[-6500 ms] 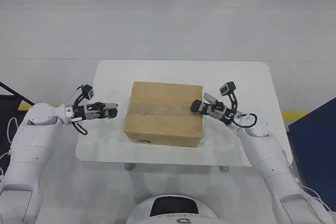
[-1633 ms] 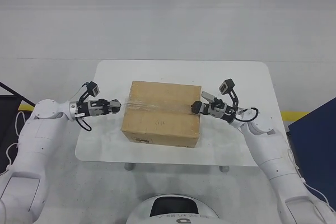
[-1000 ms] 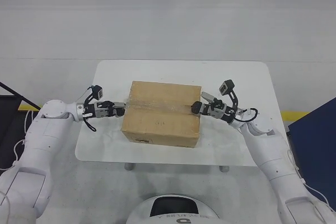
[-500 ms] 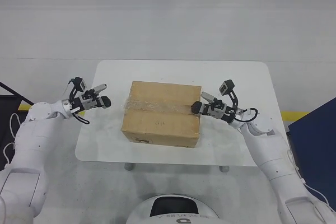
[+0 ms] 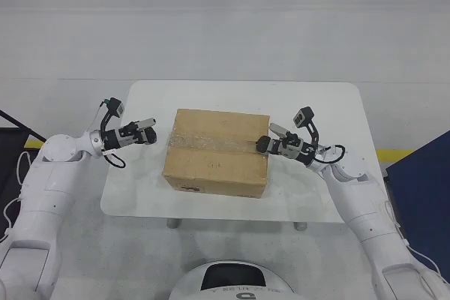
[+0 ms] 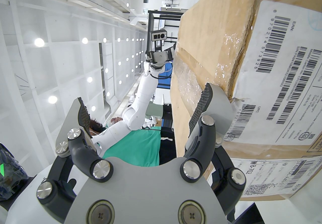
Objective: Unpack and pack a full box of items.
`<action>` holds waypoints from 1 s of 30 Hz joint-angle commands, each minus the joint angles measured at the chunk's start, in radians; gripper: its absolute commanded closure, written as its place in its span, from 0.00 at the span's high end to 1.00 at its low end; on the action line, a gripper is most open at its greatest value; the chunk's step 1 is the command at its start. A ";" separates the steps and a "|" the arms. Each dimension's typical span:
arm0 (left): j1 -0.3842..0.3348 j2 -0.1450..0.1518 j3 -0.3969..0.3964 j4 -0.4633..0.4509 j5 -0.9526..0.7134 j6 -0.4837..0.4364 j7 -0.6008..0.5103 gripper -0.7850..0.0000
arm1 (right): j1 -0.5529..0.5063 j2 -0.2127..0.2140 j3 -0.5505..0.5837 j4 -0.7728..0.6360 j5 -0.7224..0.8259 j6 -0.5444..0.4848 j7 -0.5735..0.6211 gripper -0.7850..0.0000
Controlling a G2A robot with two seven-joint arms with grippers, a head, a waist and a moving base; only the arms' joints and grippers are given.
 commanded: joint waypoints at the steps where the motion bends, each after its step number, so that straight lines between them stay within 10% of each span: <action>1: 0.022 0.009 -0.030 -0.011 -0.026 0.006 -0.009 1.00 | 0.000 0.000 0.000 0.000 0.000 0.000 0.000 1.00; 15: 0.025 0.017 -0.053 0.077 -0.003 -0.072 0.003 1.00 | 0.000 0.000 0.000 0.000 0.000 0.000 0.000 1.00; 30: 0.251 0.064 -0.160 -0.544 0.182 -0.044 0.102 1.00 | 0.000 0.000 0.000 0.000 0.000 0.000 0.000 1.00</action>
